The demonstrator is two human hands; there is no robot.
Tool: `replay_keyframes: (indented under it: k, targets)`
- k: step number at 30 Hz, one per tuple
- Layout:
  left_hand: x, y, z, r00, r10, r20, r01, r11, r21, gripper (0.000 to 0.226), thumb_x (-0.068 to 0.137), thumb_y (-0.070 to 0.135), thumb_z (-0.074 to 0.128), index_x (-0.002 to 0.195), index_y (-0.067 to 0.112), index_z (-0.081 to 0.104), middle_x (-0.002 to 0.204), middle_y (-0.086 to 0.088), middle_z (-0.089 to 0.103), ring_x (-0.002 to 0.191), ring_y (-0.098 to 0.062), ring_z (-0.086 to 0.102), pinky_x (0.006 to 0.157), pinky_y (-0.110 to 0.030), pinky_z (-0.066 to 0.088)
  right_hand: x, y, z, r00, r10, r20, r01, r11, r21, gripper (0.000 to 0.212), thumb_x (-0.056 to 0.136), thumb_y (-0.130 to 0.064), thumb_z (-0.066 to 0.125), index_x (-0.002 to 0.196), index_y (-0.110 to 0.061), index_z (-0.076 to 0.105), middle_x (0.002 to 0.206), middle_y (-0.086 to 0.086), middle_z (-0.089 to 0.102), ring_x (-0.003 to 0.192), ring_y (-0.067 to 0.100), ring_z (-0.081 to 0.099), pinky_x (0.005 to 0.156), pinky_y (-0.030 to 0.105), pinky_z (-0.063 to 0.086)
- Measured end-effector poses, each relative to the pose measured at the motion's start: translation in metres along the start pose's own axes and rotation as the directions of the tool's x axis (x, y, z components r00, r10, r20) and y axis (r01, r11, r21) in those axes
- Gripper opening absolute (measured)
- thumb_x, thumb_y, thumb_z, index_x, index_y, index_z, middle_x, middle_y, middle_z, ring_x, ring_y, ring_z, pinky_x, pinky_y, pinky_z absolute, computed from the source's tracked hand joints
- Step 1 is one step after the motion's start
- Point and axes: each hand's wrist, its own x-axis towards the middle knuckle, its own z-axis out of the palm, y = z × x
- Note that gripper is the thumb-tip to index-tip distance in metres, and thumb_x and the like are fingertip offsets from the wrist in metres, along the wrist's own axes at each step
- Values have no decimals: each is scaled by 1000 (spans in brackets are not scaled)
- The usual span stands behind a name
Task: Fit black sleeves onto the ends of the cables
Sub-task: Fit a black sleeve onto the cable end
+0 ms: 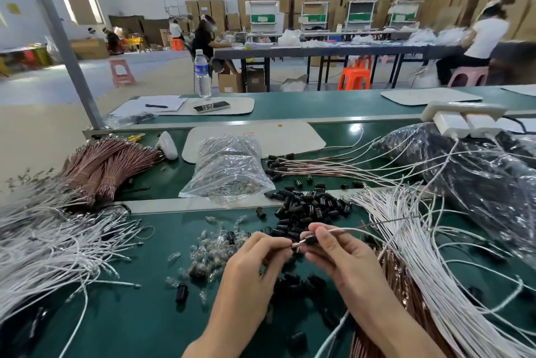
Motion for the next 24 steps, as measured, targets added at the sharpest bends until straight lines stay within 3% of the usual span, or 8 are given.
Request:
replay_keyframes:
  k: [9,17,24]
  targets:
    - [-3,0,-1,995,-86,44,90,991,-97,31,88,39,66,114,55,59,95,24,68,90,-6,66,77,-11,46,2,0,-3,995,59,77,-65,995,75,28,83,-29,69,104,-15,81,111,17,76,98,27,75,73,23,60]
    - [-1,5,-4,987,-82,135,101,984,-145,38,93,23,71,117,52,62,93,20,71,91,-8,67,77,-11,46,1,-1,-4,985,89,145,-97,994,51,37,79,-38,73,110,-18,79,113,16,75,96,24,76,74,25,60]
    - [0,4,-3,991,-109,75,122,975,-186,20,95,28,70,108,43,66,96,20,72,91,-9,68,76,-11,46,1,1,-1,982,80,169,-84,996,16,37,79,-39,72,109,-18,79,112,16,76,98,23,75,74,23,59]
